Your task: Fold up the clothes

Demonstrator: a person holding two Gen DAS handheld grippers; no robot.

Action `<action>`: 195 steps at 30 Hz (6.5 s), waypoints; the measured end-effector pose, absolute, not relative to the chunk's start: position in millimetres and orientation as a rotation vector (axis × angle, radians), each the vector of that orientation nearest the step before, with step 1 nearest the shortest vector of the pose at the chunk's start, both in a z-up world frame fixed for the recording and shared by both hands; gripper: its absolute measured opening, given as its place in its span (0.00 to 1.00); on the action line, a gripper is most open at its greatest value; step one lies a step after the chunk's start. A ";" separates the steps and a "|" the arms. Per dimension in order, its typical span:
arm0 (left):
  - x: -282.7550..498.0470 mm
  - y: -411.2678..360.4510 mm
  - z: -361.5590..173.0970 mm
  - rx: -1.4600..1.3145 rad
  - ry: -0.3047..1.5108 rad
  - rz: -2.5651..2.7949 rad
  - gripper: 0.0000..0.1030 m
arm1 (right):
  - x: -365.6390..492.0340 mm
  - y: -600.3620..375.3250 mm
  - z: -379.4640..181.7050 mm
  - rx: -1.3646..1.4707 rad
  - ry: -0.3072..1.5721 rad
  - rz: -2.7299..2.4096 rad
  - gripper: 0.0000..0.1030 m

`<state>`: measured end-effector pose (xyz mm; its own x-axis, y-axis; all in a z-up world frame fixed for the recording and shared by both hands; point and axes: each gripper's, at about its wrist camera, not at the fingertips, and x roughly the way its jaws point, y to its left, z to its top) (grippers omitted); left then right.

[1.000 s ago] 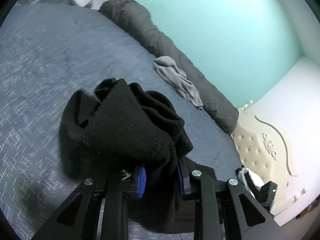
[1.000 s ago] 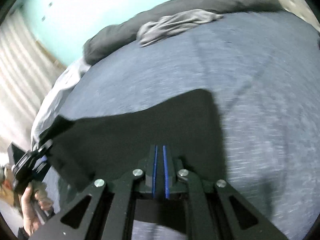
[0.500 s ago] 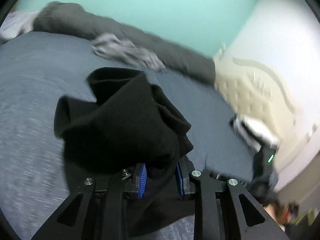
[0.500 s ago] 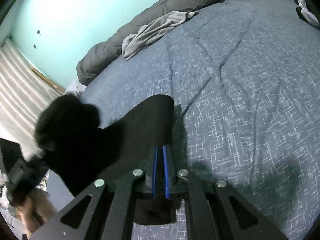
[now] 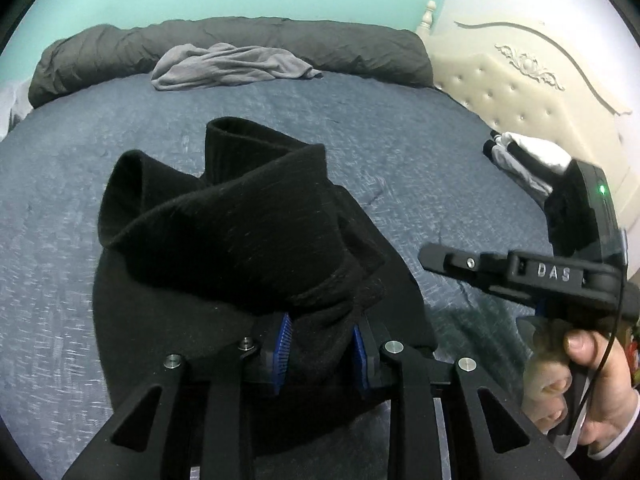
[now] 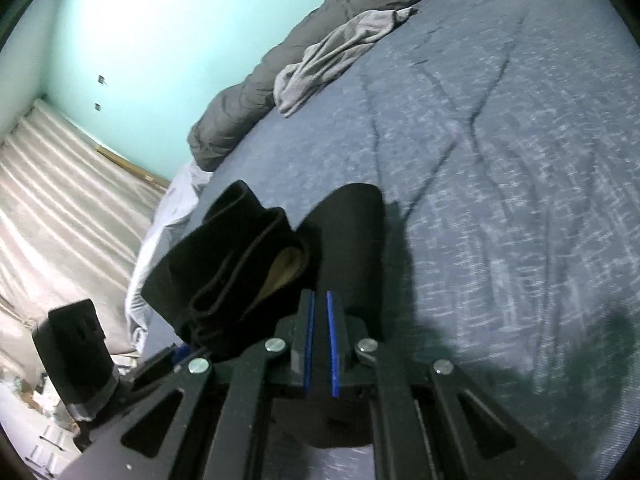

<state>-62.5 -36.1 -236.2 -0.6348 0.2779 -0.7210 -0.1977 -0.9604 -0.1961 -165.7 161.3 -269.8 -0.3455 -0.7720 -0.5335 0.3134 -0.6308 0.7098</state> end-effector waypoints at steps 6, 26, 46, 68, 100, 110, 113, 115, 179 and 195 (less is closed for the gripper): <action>-48.1 -33.6 -229.7 -1.188 -0.126 2.624 0.29 | -166.9 146.6 -273.3 1.165 -0.722 -1.920 0.12; -34.0 -123.4 -185.1 -1.171 -0.488 2.732 0.43 | -171.5 166.1 -279.8 1.180 -0.811 -1.933 0.21; -116.3 -10.5 -234.1 -1.335 -0.179 2.493 0.43 | -190.6 194.5 -282.4 1.162 -0.910 -1.934 0.26; -54.0 -99.6 -227.2 -1.370 -0.314 2.625 0.43 | -183.2 141.1 -280.3 1.192 -0.768 -1.754 0.16; -39.8 -101.3 -248.8 -1.325 -0.292 2.644 0.44 | -190.0 147.1 -237.5 1.018 -0.679 -1.842 0.10; -32.7 -105.9 -254.9 -1.241 -0.364 2.674 0.44 | -231.3 87.7 -259.7 1.193 -0.391 -1.956 0.09; -31.0 -107.0 -257.3 -1.222 -0.408 2.684 0.44 | -233.7 87.4 -277.4 1.284 -0.343 -1.988 0.00; -30.3 -107.0 -258.8 -1.210 -0.436 2.689 0.44 | -232.0 92.5 -287.0 1.309 -0.344 -1.995 0.00; -8.1 -148.0 -233.7 -1.106 -0.637 2.746 0.44 | -133.1 154.4 -254.5 1.310 -0.500 -2.003 0.13; 32.7 -191.8 -204.4 -0.970 -0.772 2.804 0.44 | -93.4 138.8 -290.4 1.510 -0.736 -1.942 0.68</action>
<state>32.7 -191.8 -204.4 -0.7974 0.2281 -0.5587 0.0899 -0.8706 -0.4838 -93.4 138.8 -290.4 -0.2034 -0.7209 -0.6625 0.1006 -0.6884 0.7183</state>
